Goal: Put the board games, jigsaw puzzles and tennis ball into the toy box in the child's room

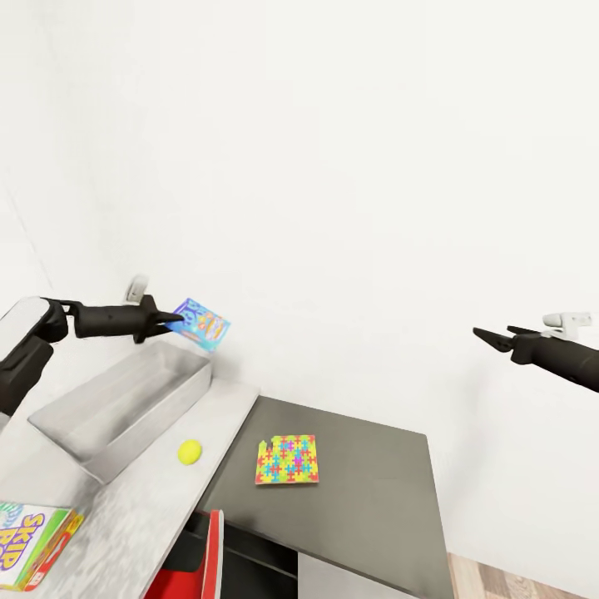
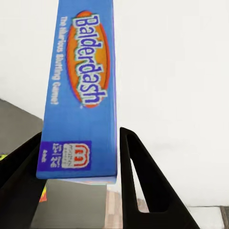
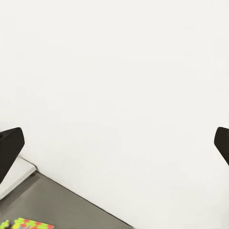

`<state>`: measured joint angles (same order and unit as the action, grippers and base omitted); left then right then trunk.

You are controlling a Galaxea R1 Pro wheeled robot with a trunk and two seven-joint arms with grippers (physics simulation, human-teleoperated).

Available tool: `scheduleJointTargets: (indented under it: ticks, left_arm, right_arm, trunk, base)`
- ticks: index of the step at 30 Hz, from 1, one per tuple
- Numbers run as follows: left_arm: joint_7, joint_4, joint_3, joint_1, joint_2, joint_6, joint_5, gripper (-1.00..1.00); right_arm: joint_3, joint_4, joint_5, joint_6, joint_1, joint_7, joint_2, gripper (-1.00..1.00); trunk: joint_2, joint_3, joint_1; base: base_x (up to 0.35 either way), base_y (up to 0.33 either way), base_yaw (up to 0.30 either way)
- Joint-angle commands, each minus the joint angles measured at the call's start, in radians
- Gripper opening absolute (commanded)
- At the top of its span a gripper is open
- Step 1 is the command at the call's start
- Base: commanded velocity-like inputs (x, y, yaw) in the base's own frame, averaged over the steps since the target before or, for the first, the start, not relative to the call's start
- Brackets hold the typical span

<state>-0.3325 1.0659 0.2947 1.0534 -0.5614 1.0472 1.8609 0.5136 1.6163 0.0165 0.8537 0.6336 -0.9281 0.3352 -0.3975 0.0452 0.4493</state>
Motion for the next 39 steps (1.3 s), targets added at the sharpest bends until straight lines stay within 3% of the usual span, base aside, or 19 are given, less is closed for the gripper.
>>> scheduleJointTargets:
  ticks: [1,3,4,7,8,10,11,12,13,14,15,16,17,19,21,24,39]
  left_arm:
    - [-0.008,-0.046,0.047,0.038,-0.005,0.0,0.011,-1.0]
    - [-0.007,-0.092,0.093,0.072,-0.008,0.0,0.008,-1.0]
    - [-0.006,-0.135,0.136,0.105,-0.01,0.0,0.005,-1.0]
    - [-0.002,-0.195,0.192,0.148,-0.014,0.0,-0.008,-1.0]
    - [0.005,-0.236,0.221,0.173,-0.02,0.0,-0.034,-1.0]
    - [0.024,-0.279,0.242,0.194,-0.026,0.0,-0.078,-1.0]
    - [0.061,-0.325,0.256,0.21,-0.029,0.0,-0.139,-1.0]
    - [0.087,-0.349,0.261,0.216,-0.03,0.0,-0.177,-1.0]
    - [0.194,-0.424,0.27,0.228,-0.031,0.0,-0.322,-1.0]
    - [0.29,-0.47,0.273,0.233,-0.03,0.0,-0.431,-1.0]
    - [0.343,-0.493,0.274,0.236,-0.029,0.0,-0.486,-1.0]
    - [0.504,-0.569,0.274,0.251,-0.024,-0.003,-0.649,-1.0]
    - [0.59,-0.611,0.274,0.264,-0.02,-0.012,-0.735,-1.0]
    - [0.734,-0.689,0.274,0.288,-0.013,-0.037,-0.861,-1.0]
    - [0.781,-0.729,0.275,0.295,-0.012,-0.052,-0.898,-1.0]
    - [0.804,-0.749,0.276,0.298,-0.015,-0.068,-0.915,-1.0]
    - [0.814,-0.762,0.268,0.301,-0.013,-0.082,-0.918,-1.0]
  right_arm:
    - [0.001,0.001,0.002,0.007,0.001,-0.011,0.0,1.0]
    - [0.001,0.001,0.002,0.009,0.001,-0.014,0.0,1.0]
    - [0.001,0.001,0.002,0.013,0.001,-0.017,0.0,1.0]
    - [0.0,0.001,0.002,0.022,0.001,-0.019,0.0,1.0]
    - [-0.002,0.001,0.002,0.026,0.001,-0.02,-0.001,1.0]
    - [-0.007,0.001,0.002,0.029,0.001,-0.02,-0.001,1.0]
    - [-0.011,0.001,0.002,0.031,0.001,-0.021,0.0,1.0]
    - [-0.013,0.001,0.002,0.032,0.001,-0.021,0.001,1.0]
    - [-0.016,0.001,0.002,0.033,0.001,-0.023,0.002,1.0]
    - [-0.018,0.001,0.002,0.034,0.0,-0.024,0.001,1.0]
    - [-0.019,0.001,0.002,0.034,0.0,-0.024,0.001,1.0]
    - [-0.024,0.001,0.002,0.034,0.0,-0.024,0.0,1.0]
    - [-0.028,0.001,0.002,0.034,0.0,-0.024,0.001,1.0]
    - [-0.032,0.001,0.002,0.035,0.0,-0.025,0.004,1.0]
    - [-0.033,0.001,0.002,0.036,0.0,-0.025,0.005,1.0]
    - [-0.033,0.001,0.002,0.036,0.0,-0.026,0.006,1.0]
    - [-0.032,0.001,0.002,0.038,0.001,-0.044,0.01,1.0]
  trunk:
    - [-0.003,0.003,0.001]
    - [-0.003,0.003,0.001]
    - [-0.003,0.003,0.001]
    - [-0.003,0.003,0.001]
    - [-0.003,0.003,0.001]
    - [-0.003,0.003,0.001]
    - [-0.003,0.003,0.001]
    - [-0.003,0.003,0.001]
    - [-0.003,0.003,0.001]
    - [-0.003,0.003,0.001]
    - [-0.003,0.003,0.001]
    - [-0.003,0.003,0.001]
    - [-0.003,0.003,0.001]
    - [-0.003,0.003,0.001]
    - [-0.003,0.004,0.001]
    - [-0.003,0.008,0.001]
    - [-0.003,0.031,0.001]
  base:
    - [0.0,0.0,0.0]
    - [0.0,0.0,0.0]
    - [0.0,0.0,0.0]
    - [0.0,0.0,0.0]
    - [0.0,0.0,0.0]
    - [0.0,0.0,0.0]
    - [0.0,0.0,0.0]
    - [0.0,0.0,0.0]
    - [0.0,0.0,0.0]
    - [0.0,0.0,0.0]
    - [0.0,0.0,0.0]
    - [0.0,0.0,0.0]
    - [0.0,0.0,0.0]
    - [0.0,0.0,0.0]
    - [0.0,0.0,0.0]
    - [0.0,0.0,0.0]
    - [0.0,0.0,0.0]
